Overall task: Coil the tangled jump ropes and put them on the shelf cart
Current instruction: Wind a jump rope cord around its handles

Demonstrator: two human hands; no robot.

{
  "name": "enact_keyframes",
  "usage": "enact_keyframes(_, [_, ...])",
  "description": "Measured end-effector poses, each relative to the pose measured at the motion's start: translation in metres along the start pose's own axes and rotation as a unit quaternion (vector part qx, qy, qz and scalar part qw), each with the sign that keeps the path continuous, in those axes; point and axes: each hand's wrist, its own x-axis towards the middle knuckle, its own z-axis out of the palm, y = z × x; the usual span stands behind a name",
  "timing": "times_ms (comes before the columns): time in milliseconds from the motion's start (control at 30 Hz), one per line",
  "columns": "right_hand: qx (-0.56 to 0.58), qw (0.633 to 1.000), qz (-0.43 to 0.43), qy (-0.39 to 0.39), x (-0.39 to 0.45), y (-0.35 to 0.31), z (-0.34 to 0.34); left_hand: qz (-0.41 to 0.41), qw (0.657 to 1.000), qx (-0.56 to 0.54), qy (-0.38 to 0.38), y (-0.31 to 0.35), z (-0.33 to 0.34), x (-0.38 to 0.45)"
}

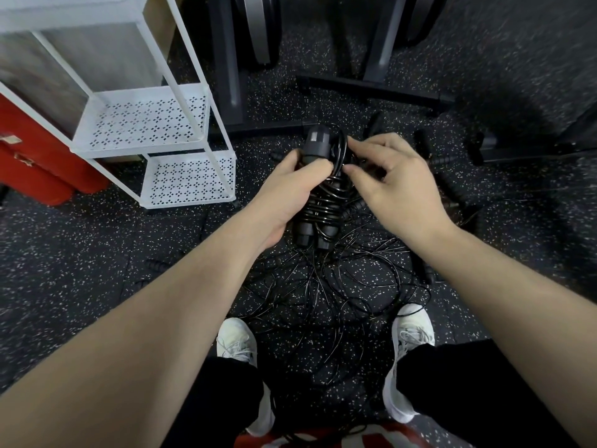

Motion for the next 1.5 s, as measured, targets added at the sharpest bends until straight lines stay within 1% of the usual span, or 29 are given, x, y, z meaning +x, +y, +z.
enact_keyframes(100, [0.023, 0.999, -0.008, 0.021, -0.002, -0.003, -0.001, 0.004, 1.0, 0.008, 0.003, 0.001, 0.0, -0.001])
enact_keyframes(167, [0.039, 0.999, -0.02, 0.033, -0.004, -0.004, -0.002, -0.007, 1.0, -0.01, 0.001, 0.002, 0.0, -0.002])
enact_keyframes(233, [0.057, 0.997, -0.014, 0.041, -0.004, -0.006, -0.003, 0.002, 1.0, -0.007, 0.002, 0.002, -0.001, -0.002])
enact_keyframes(333, [0.015, 0.998, -0.028, 0.059, -0.003, -0.006, -0.004, 0.032, 0.999, 0.018, 0.004, 0.004, -0.003, -0.003])
enact_keyframes(500, [-0.018, 0.993, -0.083, 0.077, -0.005, -0.004, 0.005, -0.018, 0.999, -0.032, 0.005, 0.003, -0.002, -0.002])
enact_keyframes(633, [0.004, 0.996, -0.055, 0.072, -0.006, -0.003, 0.007, -0.026, 0.999, -0.027, 0.002, 0.001, -0.003, 0.0])
enact_keyframes(800, [0.008, 0.997, -0.054, 0.056, -0.007, -0.009, 0.006, -0.046, 0.997, -0.053, -0.016, 0.001, -0.004, -0.001])
enact_keyframes(900, [-0.007, 0.999, -0.018, 0.028, -0.004, -0.012, 0.005, -0.027, 0.999, -0.038, -0.003, 0.0, -0.005, -0.002])
enact_keyframes(967, [0.01, 1.0, 0.015, 0.019, -0.003, -0.011, 0.005, -0.012, 0.999, -0.034, 0.012, -0.001, -0.002, -0.002])
enact_keyframes(1067, [0.071, 0.995, 0.073, 0.01, -0.002, -0.01, 0.005, 0.002, 0.999, -0.016, 0.028, -0.002, 0.001, -0.001])
enact_keyframes(1167, [0.13, 0.986, 0.1, -0.005, -0.002, -0.01, 0.006, 0.025, 0.999, 0.018, 0.034, -0.003, 0.003, -0.002])
enact_keyframes(1300, [0.21, 0.965, 0.155, 0.006, 0.0, -0.007, 0.01, 0.064, 0.995, 0.061, 0.047, -0.001, 0.007, -0.004])
enact_keyframes(1400, [0.229, 0.959, 0.162, 0.027, 0.001, -0.006, 0.011, 0.058, 0.996, 0.064, 0.035, -0.001, 0.007, -0.003])
enact_keyframes(1500, [0.261, 0.953, 0.155, 0.007, 0.003, -0.006, 0.008, 0.04, 0.997, 0.058, 0.02, -0.001, 0.006, -0.002])
